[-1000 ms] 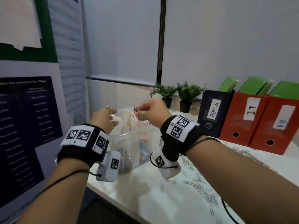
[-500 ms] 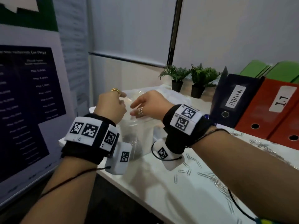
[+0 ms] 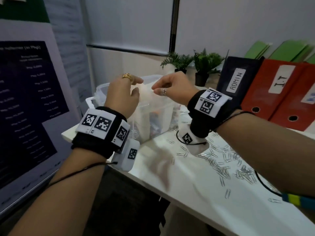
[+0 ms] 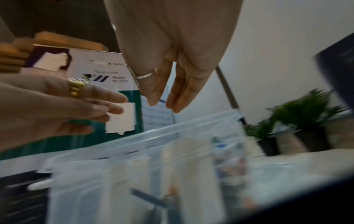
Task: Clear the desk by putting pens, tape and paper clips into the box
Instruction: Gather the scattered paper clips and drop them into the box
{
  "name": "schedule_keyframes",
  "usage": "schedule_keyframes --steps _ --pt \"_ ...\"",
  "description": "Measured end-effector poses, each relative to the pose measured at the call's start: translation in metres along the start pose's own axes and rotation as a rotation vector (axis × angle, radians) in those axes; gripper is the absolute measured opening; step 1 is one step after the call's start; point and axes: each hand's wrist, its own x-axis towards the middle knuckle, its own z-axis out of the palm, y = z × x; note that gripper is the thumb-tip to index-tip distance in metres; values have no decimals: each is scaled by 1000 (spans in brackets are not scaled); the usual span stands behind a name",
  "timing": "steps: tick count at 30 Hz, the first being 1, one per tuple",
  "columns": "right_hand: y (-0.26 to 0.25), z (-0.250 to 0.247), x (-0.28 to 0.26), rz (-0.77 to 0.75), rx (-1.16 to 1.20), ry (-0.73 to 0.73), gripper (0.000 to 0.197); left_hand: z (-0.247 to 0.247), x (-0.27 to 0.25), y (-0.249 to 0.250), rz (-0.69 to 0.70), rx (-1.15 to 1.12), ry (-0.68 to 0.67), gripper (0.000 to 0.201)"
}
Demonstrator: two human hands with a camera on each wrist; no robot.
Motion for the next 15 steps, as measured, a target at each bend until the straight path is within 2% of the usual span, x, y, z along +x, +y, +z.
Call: schedule_keyframes --steps 3,6,8,11,15 --pt "37 -44 -16 68 -120 106 15 18 -6 33 122 51 -117 26" --pt "86 -87 -39 222 -324 110 16 57 -14 64 189 103 -318 25" --pt "117 -112 -58 348 -444 69 16 91 -21 77 171 153 -473 26" --pt "157 -141 -77 524 -627 -71 22 141 -27 90 152 267 -709 31" --pt "200 -161 -81 677 -727 -117 26 189 -16 104 131 393 -884 41"
